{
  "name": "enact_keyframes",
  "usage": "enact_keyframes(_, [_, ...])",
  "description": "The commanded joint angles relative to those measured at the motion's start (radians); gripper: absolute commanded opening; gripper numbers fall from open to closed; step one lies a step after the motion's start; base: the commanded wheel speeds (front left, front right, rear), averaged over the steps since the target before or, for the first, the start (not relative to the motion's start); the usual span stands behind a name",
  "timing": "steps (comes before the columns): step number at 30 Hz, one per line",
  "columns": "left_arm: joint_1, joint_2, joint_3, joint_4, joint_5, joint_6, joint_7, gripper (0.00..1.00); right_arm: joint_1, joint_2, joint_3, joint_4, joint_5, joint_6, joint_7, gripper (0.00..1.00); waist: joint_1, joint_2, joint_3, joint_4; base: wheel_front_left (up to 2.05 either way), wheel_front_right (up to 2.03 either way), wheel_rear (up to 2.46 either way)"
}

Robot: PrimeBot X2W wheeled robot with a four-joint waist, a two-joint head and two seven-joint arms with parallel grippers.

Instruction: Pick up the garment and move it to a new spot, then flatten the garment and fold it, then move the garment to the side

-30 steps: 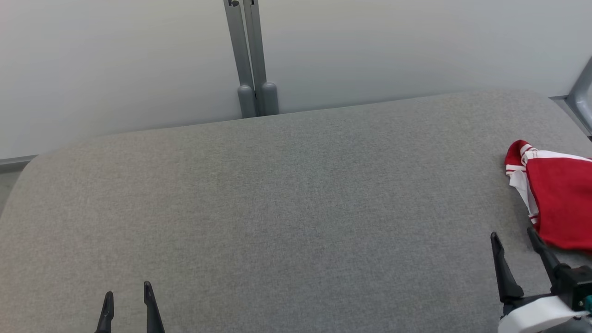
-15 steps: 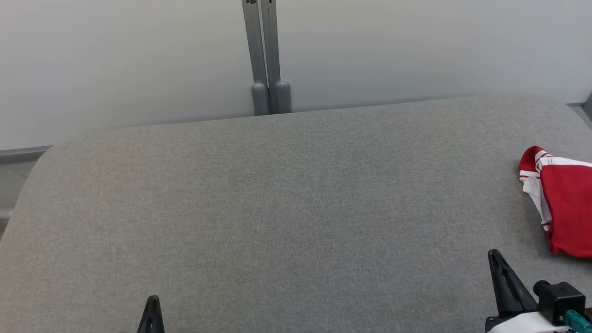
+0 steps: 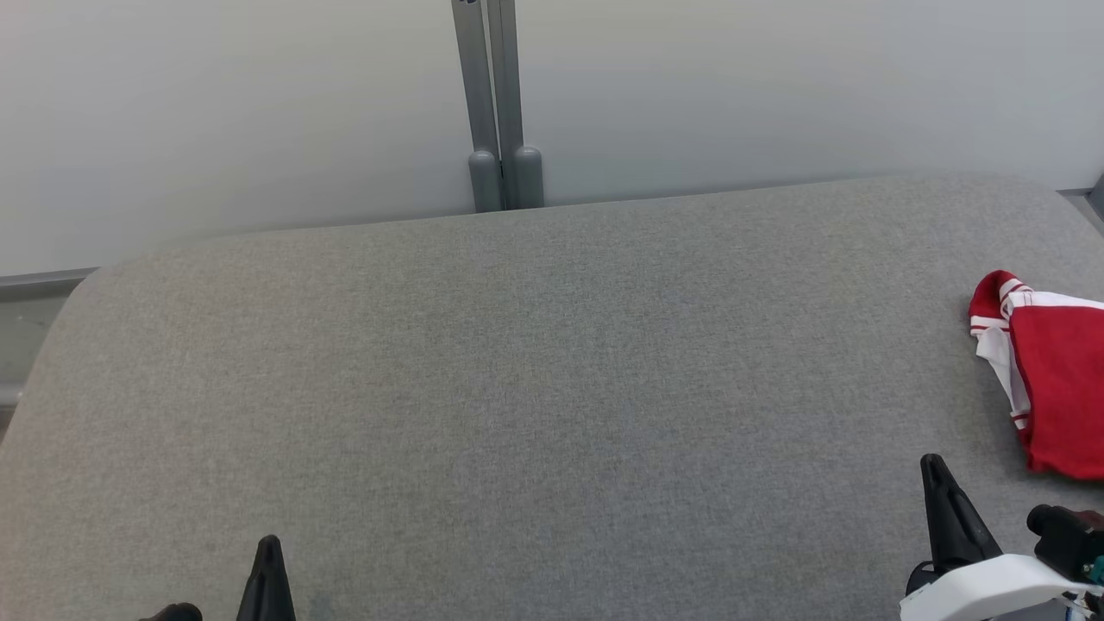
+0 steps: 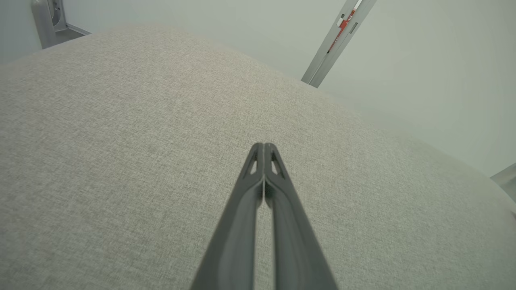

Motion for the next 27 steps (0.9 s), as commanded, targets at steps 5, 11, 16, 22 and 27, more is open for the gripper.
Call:
enact_keyframes(5, [-0.049,0.005,0.018,-0.007,-0.109,-0.016,0.026,0.0,-0.042,0.002,-0.011,-0.004,0.116,0.0,0.026,0.0,0.0,0.0,0.002,0.0,0.0,0.0,0.0])
enact_keyframes(11, [-0.071,0.005,0.029,-0.003,-0.195,-0.027,0.05,0.0,-0.059,0.009,-0.016,0.003,0.21,0.0,0.05,0.0,0.0,0.0,0.004,0.001,0.0,0.0,0.0])
enact_keyframes(16, [-0.087,0.006,0.038,0.0,-0.262,-0.035,0.069,0.0,-0.072,0.014,-0.02,0.008,0.284,0.0,0.068,0.0,0.0,0.0,0.006,0.001,0.0,0.0,0.0])
enact_keyframes(22, [-0.107,0.007,0.048,0.004,-0.339,-0.044,0.091,0.0,-0.087,0.02,-0.025,0.014,0.368,0.0,0.09,0.0,0.0,0.0,0.009,0.001,0.0,0.0,0.0])
enact_keyframes(27, [-0.123,0.007,0.055,0.007,-0.401,-0.051,0.108,0.0,-0.1,0.025,-0.029,0.019,0.436,0.0,0.107,0.0,0.0,0.0,0.01,0.001,0.0,0.0,0.0])
